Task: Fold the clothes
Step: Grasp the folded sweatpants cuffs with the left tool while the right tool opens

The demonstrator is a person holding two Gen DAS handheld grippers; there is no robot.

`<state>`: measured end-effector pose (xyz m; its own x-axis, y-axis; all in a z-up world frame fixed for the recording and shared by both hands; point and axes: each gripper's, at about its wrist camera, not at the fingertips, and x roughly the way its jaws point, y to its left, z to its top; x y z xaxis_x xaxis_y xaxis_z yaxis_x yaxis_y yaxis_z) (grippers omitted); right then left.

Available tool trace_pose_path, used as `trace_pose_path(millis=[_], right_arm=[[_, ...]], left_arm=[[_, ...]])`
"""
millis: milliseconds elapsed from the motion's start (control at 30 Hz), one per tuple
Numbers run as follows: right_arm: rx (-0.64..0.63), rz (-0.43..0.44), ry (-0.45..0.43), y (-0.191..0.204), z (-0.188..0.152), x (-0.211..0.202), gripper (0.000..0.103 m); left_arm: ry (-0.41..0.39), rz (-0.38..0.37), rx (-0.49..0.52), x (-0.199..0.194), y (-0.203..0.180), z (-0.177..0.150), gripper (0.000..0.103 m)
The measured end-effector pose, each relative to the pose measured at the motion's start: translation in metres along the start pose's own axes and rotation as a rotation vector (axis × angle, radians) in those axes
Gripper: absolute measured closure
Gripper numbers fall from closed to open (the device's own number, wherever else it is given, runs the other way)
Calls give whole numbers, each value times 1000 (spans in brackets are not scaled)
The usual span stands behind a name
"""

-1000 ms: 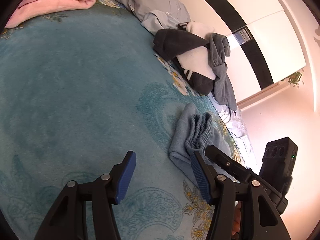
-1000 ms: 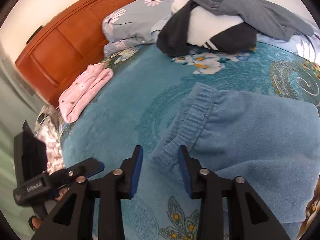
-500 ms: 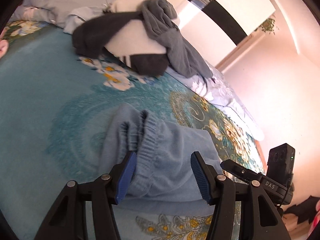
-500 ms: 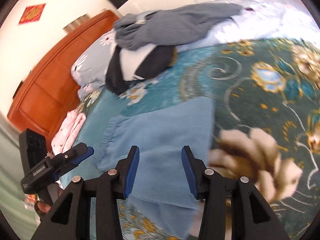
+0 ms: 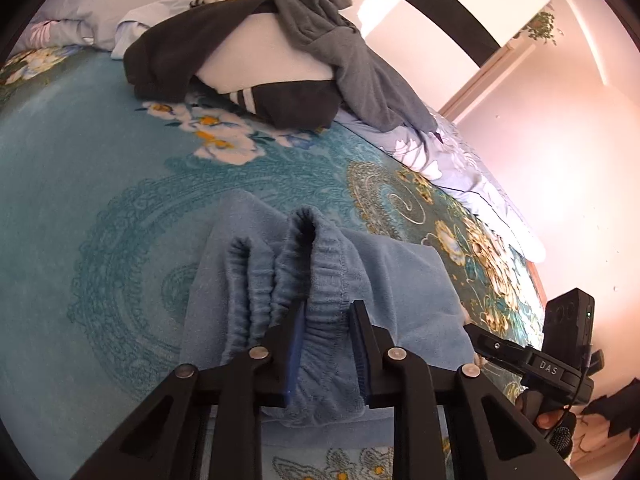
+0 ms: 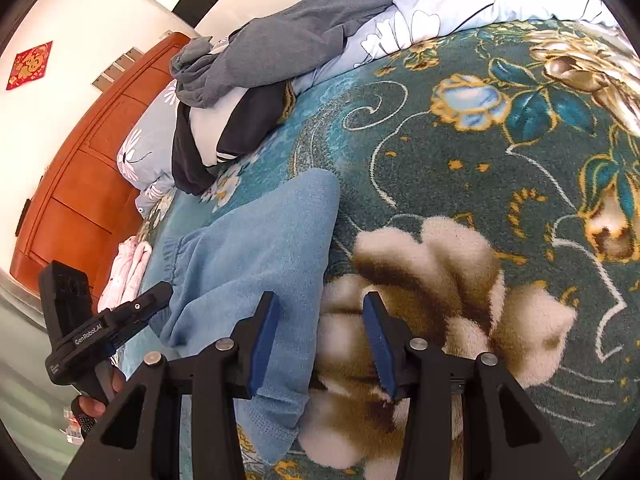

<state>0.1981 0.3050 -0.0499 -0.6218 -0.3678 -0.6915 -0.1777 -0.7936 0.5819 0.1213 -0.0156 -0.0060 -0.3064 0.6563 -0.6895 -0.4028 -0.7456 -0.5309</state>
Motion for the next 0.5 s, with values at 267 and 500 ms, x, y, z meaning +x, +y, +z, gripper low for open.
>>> trace_pose_path(millis=[267, 500], right_arm=[[10, 12, 0, -4, 2, 1, 58], [3, 39, 14, -4, 3, 9, 53]], left_arm=[[-137, -1, -7, -45, -5, 11, 82], [-69, 71, -125, -23, 42, -9, 81]])
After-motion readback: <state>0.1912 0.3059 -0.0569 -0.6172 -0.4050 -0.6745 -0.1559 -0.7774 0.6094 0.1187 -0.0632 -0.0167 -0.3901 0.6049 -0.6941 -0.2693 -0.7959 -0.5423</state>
